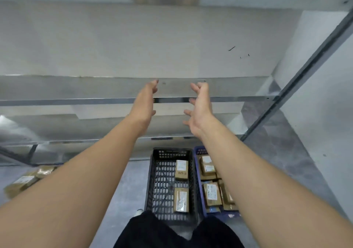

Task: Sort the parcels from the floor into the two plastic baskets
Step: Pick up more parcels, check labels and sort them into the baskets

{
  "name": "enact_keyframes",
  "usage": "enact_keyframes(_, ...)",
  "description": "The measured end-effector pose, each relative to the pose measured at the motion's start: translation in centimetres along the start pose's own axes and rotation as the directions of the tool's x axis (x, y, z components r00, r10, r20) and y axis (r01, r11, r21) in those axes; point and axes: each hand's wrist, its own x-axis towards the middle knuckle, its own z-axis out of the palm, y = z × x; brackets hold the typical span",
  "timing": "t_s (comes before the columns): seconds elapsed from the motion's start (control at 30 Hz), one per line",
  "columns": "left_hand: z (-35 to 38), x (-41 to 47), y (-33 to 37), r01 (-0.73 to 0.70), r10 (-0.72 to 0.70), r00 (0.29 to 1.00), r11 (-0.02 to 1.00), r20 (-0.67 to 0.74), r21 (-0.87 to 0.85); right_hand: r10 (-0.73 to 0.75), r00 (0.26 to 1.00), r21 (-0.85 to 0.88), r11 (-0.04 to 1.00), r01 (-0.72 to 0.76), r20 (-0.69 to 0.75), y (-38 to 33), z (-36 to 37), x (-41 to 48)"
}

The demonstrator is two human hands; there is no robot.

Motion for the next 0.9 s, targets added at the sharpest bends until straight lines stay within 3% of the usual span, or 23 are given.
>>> enact_keyframes(0.2, 2.6, -5.3, 8.0, -0.164, 0.158, 0.981, 0.985, -0.117, -0.049, -0.169, 0.973, -0.121, 0.974, 0.189, 0.159, -7.8, -0.9, -4.2)
enact_keyframes(0.37, 4.5, -8.7, 13.4, -0.294, 0.281, 0.941, 0.955, -0.186, -0.046, -0.274, 0.908, -0.155, 0.929, 0.335, 0.317, -14.4, -2.1, -7.4)
enact_keyframes(0.63, 4.8, -13.1, 19.4, -0.429, 0.41, 0.864, 0.903, -0.293, -0.002, -0.349, 0.812, -0.125, 0.883, 0.452, 0.468, -21.6, -1.7, -10.7)
enact_keyframes(0.9, 2.4, -15.5, 20.5, -0.47, 0.449, 0.817, 0.882, -0.362, 0.032, -0.353, 0.738, -0.126, 0.853, 0.506, 0.575, -22.8, 0.1, -14.0)
